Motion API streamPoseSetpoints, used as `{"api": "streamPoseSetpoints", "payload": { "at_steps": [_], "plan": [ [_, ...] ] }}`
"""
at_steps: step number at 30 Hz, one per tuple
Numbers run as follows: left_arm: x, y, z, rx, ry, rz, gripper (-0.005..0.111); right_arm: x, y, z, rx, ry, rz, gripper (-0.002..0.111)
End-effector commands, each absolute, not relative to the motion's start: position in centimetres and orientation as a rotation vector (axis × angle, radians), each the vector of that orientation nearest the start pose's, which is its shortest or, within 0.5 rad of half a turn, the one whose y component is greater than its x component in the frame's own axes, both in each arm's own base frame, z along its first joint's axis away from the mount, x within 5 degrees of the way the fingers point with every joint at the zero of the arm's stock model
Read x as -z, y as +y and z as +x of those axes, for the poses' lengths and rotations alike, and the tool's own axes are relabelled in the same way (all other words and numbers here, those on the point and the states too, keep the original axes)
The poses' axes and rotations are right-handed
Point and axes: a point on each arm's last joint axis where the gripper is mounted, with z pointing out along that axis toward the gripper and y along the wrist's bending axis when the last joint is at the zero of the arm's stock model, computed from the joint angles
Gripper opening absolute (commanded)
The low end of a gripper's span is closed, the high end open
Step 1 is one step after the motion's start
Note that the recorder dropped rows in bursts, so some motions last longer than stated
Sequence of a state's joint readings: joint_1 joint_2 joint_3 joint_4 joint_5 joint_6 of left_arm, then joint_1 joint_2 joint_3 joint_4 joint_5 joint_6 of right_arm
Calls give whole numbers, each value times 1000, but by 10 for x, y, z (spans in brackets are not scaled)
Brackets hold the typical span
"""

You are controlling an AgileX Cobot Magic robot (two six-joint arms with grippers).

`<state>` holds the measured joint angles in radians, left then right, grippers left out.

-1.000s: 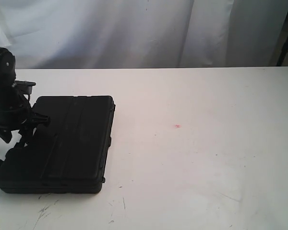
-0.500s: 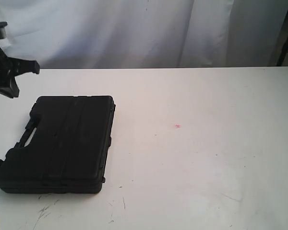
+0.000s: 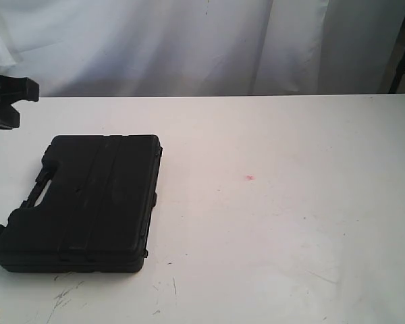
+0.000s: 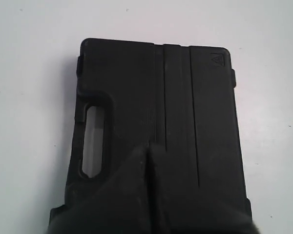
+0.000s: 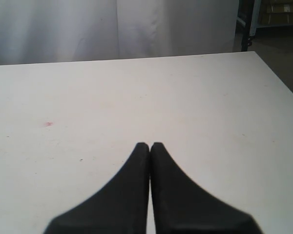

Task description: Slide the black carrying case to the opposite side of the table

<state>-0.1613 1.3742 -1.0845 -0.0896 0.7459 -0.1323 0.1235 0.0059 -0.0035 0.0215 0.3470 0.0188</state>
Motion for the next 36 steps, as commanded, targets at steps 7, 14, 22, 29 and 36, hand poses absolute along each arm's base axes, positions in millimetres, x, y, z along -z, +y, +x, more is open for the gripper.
{"api": "streamPoseSetpoints", "payload": {
  "at_steps": [7, 14, 22, 29, 36],
  "plan": [
    [-298, -48, 220, 359, 2424, -100, 0, -182, 7, 53, -115, 1828, -78, 0],
    [-279, -40, 164, 409, 2317, -136, 0, -182, 7, 53, -115, 1828, -78, 0],
    [-289, -28, 141, 217, 2217, 55, 0, -182, 7, 53, -115, 1828, -78, 0],
    [-292, -20, 140, 63, 2182, 150, 0, -182, 7, 53, -115, 1828, -78, 0],
    [-296, -17, 135, 19, 2148, 169, 0, -182, 7, 53, -115, 1828, -78, 0]
  ]
}}
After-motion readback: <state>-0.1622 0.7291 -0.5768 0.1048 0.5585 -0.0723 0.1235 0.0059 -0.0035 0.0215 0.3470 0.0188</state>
